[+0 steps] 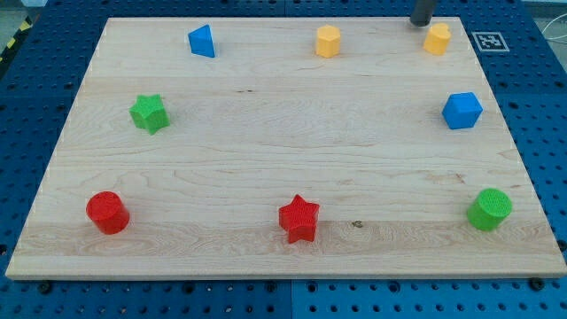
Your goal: Point your arm at the yellow hexagon
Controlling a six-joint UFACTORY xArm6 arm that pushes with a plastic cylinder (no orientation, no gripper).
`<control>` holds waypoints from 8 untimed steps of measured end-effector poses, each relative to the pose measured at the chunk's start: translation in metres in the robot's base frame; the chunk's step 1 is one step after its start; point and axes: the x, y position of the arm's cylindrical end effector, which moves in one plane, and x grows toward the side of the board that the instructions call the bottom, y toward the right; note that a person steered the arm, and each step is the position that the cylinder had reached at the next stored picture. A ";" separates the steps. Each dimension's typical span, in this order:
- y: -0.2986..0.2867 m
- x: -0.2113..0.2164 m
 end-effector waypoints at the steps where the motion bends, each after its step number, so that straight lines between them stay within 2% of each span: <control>1: -0.009 0.000; 4: -0.070 -0.011; 8: -0.100 -0.011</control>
